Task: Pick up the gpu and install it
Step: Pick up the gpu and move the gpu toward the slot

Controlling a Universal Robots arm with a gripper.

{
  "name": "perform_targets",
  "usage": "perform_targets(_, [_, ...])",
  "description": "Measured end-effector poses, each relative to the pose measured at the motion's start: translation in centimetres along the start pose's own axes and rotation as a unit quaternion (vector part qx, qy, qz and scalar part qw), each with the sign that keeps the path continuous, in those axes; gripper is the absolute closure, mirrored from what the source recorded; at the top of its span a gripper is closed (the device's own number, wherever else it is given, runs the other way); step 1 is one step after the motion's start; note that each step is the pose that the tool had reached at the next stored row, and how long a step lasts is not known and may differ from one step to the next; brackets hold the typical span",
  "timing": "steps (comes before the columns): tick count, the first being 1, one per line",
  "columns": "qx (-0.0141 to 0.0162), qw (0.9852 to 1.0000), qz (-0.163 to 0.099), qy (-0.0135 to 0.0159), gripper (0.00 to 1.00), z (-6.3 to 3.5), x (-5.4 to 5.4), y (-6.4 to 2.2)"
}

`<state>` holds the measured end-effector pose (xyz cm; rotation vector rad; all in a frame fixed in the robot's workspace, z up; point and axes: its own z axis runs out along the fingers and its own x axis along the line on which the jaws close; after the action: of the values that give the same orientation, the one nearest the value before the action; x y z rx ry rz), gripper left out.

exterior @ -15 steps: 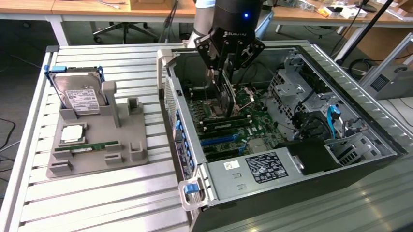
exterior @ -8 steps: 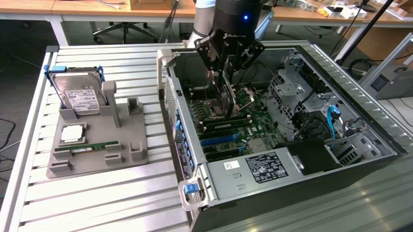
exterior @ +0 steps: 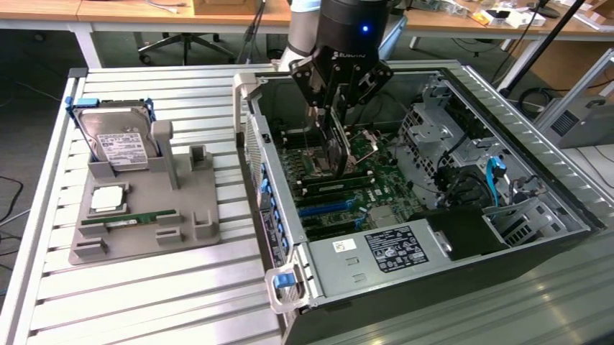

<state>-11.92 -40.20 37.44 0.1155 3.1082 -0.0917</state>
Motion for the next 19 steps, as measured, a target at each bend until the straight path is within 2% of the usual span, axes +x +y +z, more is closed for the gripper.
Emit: perform_targets(19, [0.0001, 1.0000, 0.000, 0.0000, 0.73, 0.63, -0.09, -0.06])
